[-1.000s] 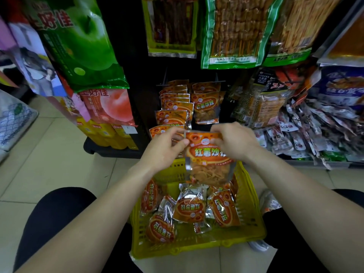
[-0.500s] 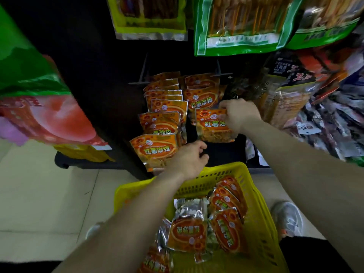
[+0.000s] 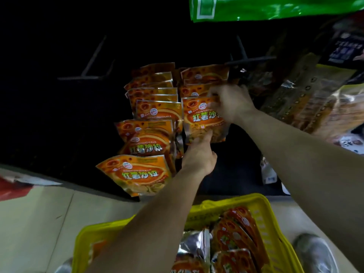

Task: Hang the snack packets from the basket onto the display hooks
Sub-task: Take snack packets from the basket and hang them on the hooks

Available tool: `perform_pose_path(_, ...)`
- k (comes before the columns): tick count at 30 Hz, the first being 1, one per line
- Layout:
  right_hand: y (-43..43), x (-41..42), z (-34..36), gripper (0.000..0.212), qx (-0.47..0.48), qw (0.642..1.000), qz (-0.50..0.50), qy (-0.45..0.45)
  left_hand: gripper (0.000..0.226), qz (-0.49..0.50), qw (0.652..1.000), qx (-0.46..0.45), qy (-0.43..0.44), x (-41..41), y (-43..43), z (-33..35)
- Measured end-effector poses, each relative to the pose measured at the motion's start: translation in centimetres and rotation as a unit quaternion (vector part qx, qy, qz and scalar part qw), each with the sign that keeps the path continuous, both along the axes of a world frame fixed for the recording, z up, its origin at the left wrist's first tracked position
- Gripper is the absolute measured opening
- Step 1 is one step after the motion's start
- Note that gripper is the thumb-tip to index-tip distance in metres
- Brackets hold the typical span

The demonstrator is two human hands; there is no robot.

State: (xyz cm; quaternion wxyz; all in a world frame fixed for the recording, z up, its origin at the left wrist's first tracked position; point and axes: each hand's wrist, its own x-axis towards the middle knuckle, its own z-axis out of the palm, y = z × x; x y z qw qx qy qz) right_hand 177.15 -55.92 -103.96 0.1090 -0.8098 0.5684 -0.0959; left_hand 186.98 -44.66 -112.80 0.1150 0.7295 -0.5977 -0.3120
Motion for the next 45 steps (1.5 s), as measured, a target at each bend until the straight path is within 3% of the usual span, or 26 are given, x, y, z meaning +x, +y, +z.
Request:
perform_pose_path(5, -0.7, -0.2, -1.0, 0.037, -0.046, 0.996, -0.012, 0.070, 0.074, 0.000, 1.000, 0.002, -0.016, -0.2, -1.3, -0.6)
perform_pose_path(15, 3.3, -1.4, 0.5, 0.063, -0.107, 0.992, -0.021, 0.061, 0.074, -0.041, 0.999, 0.021, -0.020, 0.3, 1.3, 1.6)
perform_pose_path(28, 11.7, -3.3, 3.1, 0.060, -0.010, 0.993, -0.013, 0.120, 0.077, -0.071, 0.995, 0.039, -0.052, 1.0, 6.5, 7.4)
perform_pose_path(33, 11.9, -4.8, 1.5, 0.050, -0.056, 0.994, -0.038, 0.090, 0.081, -0.043, 0.998, 0.003, -0.043, 1.3, 4.7, 6.3)
perform_pose_path(39, 9.3, -4.0, -2.5, 0.053, 0.151, 0.986, 0.028, 0.063, 0.080, -0.041, 0.998, 0.000, -0.042, 1.6, 1.1, 3.2)
perform_pose_path(45, 6.3, -2.6, -6.6, 0.070, 0.212, 0.976, 0.030, 0.052, 0.080, -0.019, 0.998, 0.025, -0.050, 1.1, -1.4, -0.2)
